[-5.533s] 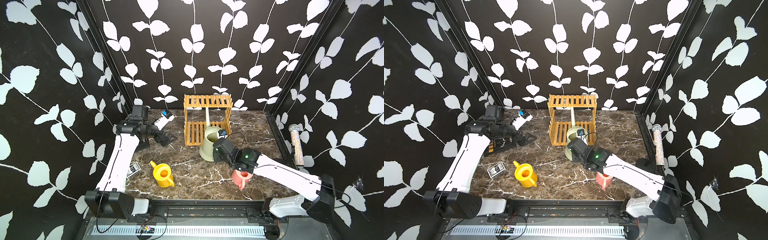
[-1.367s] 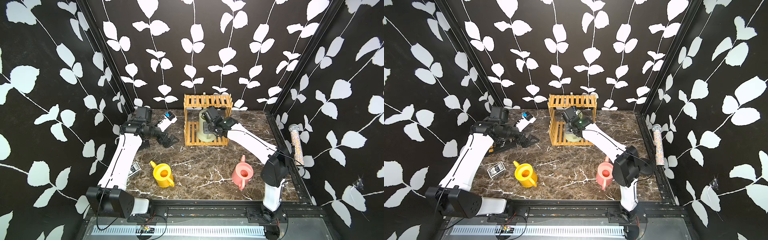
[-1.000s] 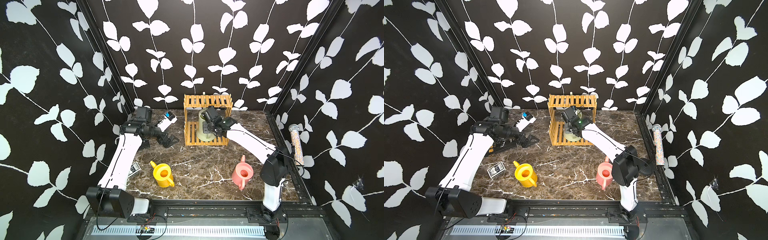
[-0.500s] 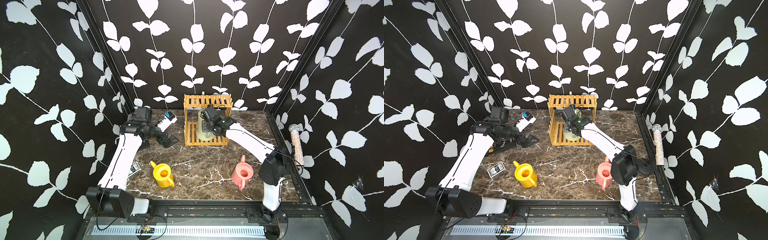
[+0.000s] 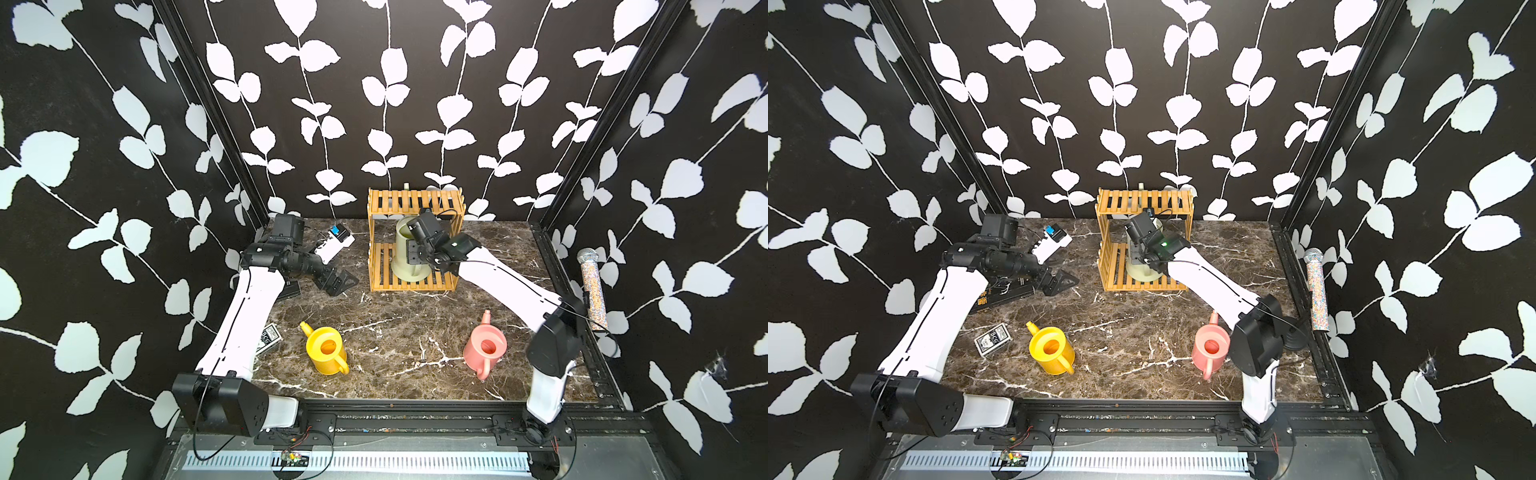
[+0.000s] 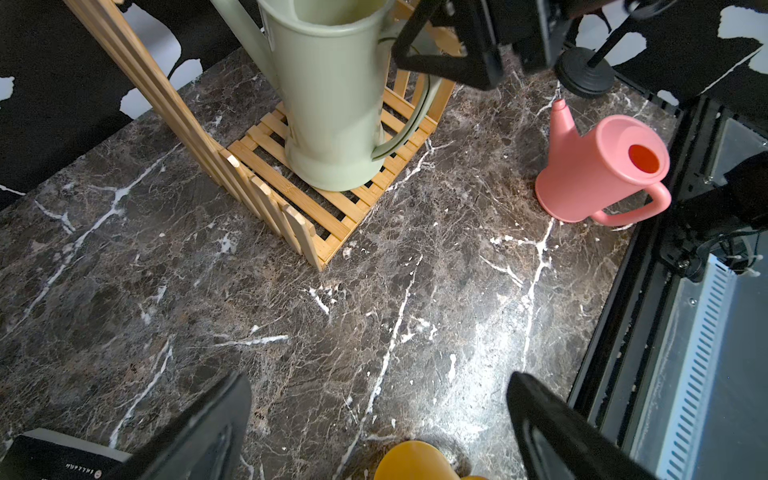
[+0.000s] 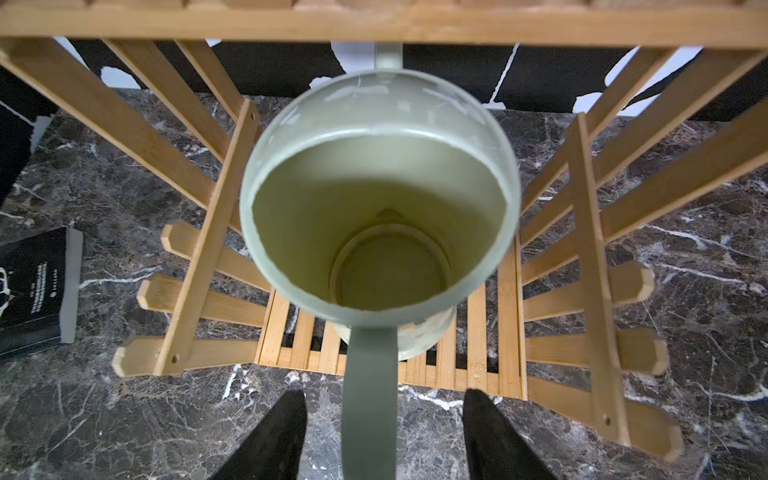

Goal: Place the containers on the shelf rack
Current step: 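Place the container on the shelf, then pick up a container from the center of the board.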

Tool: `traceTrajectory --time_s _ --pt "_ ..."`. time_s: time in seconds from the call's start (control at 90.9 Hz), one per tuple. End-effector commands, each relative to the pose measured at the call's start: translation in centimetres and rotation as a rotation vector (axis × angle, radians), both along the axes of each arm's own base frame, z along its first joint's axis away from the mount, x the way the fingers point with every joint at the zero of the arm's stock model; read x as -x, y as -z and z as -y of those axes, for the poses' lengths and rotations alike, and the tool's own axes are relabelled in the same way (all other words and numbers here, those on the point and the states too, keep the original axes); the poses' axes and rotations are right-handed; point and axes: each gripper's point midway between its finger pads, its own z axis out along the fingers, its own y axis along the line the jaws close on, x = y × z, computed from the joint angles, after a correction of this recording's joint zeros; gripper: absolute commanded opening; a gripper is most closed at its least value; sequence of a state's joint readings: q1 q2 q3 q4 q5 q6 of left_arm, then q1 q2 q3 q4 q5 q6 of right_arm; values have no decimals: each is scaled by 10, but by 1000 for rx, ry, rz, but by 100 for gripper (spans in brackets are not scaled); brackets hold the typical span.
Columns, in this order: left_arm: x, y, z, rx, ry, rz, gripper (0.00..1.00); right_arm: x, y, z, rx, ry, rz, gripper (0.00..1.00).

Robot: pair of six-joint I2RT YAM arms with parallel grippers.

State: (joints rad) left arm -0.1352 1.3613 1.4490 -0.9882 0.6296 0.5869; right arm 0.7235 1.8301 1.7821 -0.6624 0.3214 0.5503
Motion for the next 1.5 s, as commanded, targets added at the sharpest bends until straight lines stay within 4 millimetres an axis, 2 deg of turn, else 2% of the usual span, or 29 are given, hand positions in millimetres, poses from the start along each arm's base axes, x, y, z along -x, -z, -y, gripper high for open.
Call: traceTrajectory --time_s 0.0,0.154,0.198,0.231,0.286,0.418,0.484,0.583,0.693,0.836,1.001,1.155,1.254,1.485 --pt "10 2 0 -12 21 9 99 11 -23 15 -43 22 39 65" --pt "24 14 -4 -58 61 8 99 30 -26 24 -94 7 64 75" --pt "28 19 -9 -94 62 8 98 33 -16 24 -89 -3 51 77" --pt "32 21 -11 -108 71 4 99 41 -24 26 -105 -18 67 78" --pt "39 24 -14 -131 88 6 98 49 -22 25 -106 -38 74 80" --pt "57 32 -23 -202 132 9 98 71 -14 7 -90 -127 82 92" --pt "69 36 -28 -237 158 -2 99 84 -10 -12 -86 -204 96 98" --pt "88 37 -34 -280 200 -11 99 104 -6 -37 -87 -305 120 99" --pt "114 40 -42 -330 264 -36 99 128 16 -58 -84 -411 112 99" --pt "148 46 -56 -407 334 -64 99 159 34 -82 -78 -537 98 99" --pt "184 55 -69 -472 426 -138 99 184 48 -92 -62 -618 80 99" --pt "215 76 -92 -577 520 -285 99 188 60 -85 -77 -604 82 99" --pt "219 89 -103 -640 535 -319 99 188 66 -79 -73 -586 87 99" --pt "193 103 -111 -720 506 -194 99 184 74 -58 -23 -535 110 99"
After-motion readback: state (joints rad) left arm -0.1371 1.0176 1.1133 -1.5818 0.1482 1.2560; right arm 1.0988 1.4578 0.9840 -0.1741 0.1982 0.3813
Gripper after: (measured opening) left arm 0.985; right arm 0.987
